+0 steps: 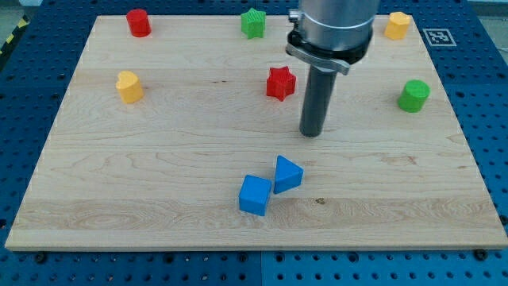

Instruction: Move blue cube to bottom right side

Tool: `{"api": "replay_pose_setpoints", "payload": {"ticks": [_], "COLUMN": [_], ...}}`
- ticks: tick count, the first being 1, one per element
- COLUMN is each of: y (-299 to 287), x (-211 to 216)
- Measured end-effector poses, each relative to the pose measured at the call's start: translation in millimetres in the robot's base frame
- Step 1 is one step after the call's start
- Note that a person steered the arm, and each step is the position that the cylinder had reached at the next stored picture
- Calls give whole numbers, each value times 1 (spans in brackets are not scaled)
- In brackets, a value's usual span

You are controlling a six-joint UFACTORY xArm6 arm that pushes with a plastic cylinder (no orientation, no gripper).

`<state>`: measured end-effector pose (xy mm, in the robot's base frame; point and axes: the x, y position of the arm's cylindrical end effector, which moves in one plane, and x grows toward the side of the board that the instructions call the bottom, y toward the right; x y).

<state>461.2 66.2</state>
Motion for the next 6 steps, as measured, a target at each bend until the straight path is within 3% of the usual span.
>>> {"api": "replay_pose_setpoints", "payload": {"ticks": [2, 3, 4, 6], "y": [-115, -159, -154, -151], "x": [1, 24, 67, 80]}}
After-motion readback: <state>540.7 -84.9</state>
